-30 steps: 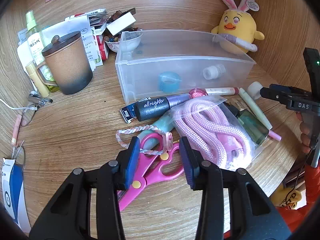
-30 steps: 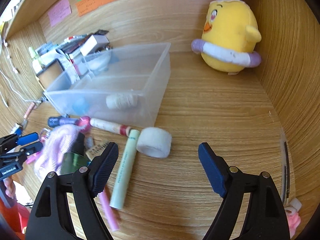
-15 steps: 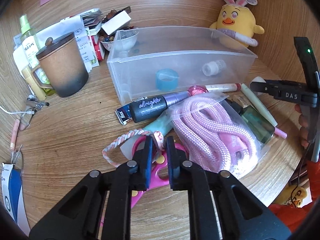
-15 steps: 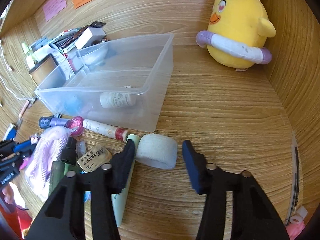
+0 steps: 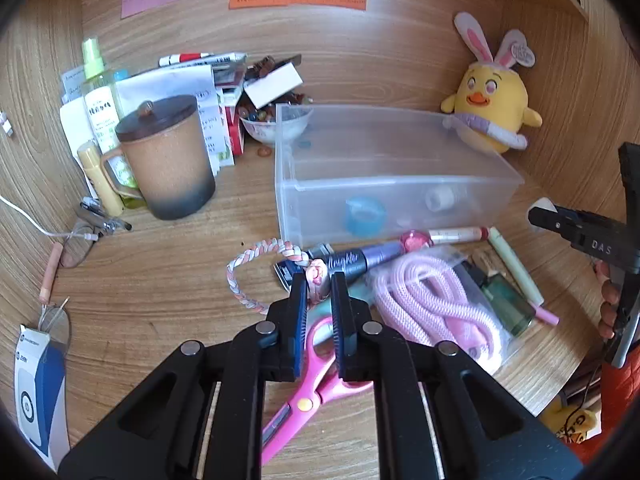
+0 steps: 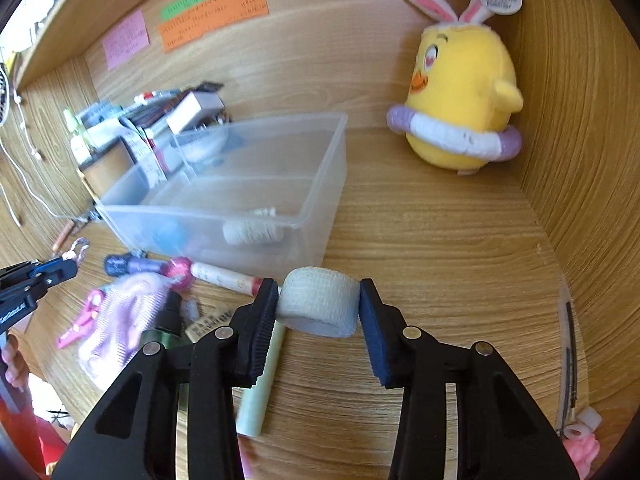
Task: Organize objects
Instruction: 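Lower the cord and bandage roll into the clear box and open both grippers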
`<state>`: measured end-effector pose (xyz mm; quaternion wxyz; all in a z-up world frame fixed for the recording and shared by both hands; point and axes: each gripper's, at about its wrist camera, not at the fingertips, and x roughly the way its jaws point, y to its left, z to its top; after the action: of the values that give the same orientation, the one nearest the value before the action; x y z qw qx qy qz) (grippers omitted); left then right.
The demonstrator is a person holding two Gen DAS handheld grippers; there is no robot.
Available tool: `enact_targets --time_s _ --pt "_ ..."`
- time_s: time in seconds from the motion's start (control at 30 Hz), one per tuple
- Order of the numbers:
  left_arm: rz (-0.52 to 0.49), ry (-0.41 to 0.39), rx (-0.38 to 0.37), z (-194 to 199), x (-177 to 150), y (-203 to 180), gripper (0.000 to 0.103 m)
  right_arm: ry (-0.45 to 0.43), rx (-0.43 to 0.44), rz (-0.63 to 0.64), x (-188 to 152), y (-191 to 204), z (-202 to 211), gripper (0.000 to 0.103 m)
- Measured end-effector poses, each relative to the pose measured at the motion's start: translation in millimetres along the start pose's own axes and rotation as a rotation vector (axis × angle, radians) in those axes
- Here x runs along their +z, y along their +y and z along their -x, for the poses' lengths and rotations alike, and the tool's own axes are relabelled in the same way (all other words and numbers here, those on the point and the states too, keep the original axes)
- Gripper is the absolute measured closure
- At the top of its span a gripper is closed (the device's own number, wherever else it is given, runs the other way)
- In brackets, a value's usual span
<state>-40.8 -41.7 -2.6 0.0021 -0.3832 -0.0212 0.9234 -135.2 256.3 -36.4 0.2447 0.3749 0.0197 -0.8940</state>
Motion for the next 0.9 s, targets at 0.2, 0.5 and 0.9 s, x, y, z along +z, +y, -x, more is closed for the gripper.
enact_targets --time_s 0.2,0.5,0.9 --pt "0.012 -0.065 0.002 11 19 1 0.092 -0.077 0.025 0.017 13 10 22 0.065" --pt "0.005 -0.131 -0.02 16 52 -3 0.092 -0.148 0.078 0.038 36 30 29 0.065" --pt "-0.016 -0.091 -0.074 -19 80 -19 0.092 -0.124 0.093 0.09 66 53 -4 0.065"
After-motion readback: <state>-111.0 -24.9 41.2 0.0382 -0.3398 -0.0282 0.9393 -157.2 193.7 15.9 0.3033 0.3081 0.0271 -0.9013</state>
